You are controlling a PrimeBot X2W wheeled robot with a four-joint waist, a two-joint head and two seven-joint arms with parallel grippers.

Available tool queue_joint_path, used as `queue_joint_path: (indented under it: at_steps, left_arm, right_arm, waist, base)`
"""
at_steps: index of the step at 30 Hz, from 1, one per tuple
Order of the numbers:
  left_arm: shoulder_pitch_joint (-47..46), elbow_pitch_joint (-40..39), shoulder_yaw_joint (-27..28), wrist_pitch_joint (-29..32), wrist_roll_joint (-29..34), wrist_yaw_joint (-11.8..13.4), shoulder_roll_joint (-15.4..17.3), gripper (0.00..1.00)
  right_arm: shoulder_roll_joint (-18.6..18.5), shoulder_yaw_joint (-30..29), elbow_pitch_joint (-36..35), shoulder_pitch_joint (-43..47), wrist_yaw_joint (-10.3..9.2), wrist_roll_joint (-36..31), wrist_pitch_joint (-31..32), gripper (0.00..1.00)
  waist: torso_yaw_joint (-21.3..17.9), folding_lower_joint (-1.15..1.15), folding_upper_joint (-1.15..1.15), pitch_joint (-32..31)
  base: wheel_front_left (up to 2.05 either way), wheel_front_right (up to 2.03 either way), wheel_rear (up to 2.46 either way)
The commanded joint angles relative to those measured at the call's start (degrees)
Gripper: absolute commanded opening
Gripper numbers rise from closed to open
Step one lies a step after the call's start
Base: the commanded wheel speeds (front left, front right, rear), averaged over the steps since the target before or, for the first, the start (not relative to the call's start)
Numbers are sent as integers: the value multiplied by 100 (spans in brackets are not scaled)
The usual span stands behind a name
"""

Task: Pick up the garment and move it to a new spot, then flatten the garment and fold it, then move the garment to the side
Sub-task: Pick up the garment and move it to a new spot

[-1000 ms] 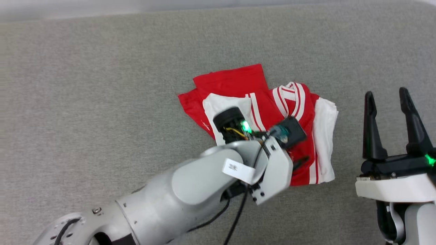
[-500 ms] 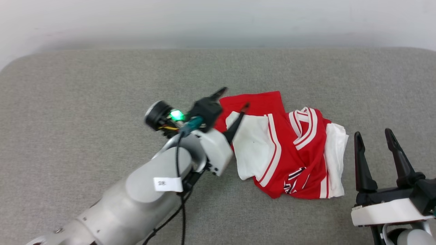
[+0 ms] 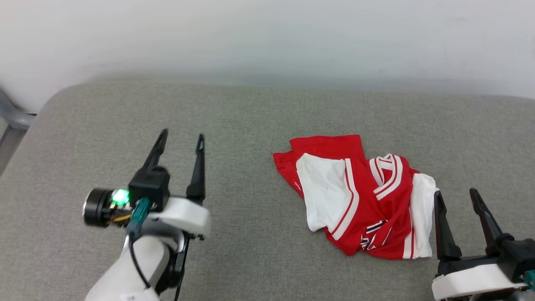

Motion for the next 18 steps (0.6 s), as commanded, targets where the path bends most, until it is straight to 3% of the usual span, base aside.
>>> queue_joint_path:
  at_steps: [1,8,18]
  left_arm:
    - [243,-117,168,-13,110,47,18,100]
    - [1488,-738,1177,-14,756,26,-246,100]
    - [2582,-974,2076,-15,1591,-427,-793,100]
  right_arm:
    - [13,5,18,70,-4,-20,-14,100]
    - [12,24,108,217,-4,4,-14,100]
    - [13,110,205,331,-4,28,-14,100]
  waist:
    - [49,1,0,-74]
    - [90,1,0,-288]
    - [25,1,0,-468]
  base:
    - [0,0,0]
    - [0,0,0]
    - [0,0,0]
